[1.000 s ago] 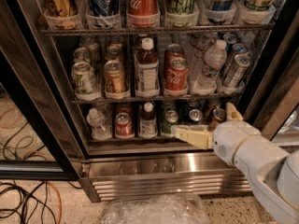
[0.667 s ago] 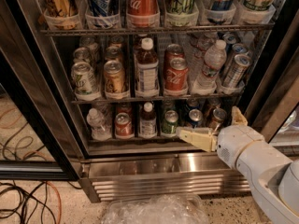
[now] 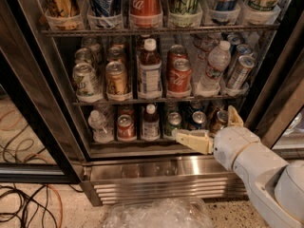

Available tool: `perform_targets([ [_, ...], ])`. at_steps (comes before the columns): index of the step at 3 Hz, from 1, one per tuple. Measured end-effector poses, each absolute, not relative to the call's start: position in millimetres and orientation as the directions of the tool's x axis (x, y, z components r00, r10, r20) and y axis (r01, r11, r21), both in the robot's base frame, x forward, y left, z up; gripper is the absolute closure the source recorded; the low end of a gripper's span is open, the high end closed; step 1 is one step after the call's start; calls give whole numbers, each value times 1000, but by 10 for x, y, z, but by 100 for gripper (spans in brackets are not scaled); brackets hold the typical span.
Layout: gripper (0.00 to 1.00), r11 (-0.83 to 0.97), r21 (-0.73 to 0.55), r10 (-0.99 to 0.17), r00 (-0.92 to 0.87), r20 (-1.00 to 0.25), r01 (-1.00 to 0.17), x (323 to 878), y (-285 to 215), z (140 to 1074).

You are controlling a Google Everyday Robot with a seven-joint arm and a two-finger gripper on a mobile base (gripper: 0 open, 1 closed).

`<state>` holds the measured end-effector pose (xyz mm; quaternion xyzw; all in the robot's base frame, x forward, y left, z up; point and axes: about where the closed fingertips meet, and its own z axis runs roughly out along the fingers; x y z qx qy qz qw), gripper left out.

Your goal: Pick 7up can from middle shelf of fridge

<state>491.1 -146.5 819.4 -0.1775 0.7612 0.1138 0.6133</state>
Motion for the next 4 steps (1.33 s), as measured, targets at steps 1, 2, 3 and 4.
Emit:
perform_targets([
  [1,0,889,-69,-138,-121,-983,-453,4869,-1243,8216],
  [2,0,871,-91,-137,-61,-989,-482,4766,-1002,8241],
  [3,0,857,-98,-113,2,-994,-505,4625,-702,8344],
  [4,0,854,-96,-110,3,-994,-512,4628,-682,8348],
])
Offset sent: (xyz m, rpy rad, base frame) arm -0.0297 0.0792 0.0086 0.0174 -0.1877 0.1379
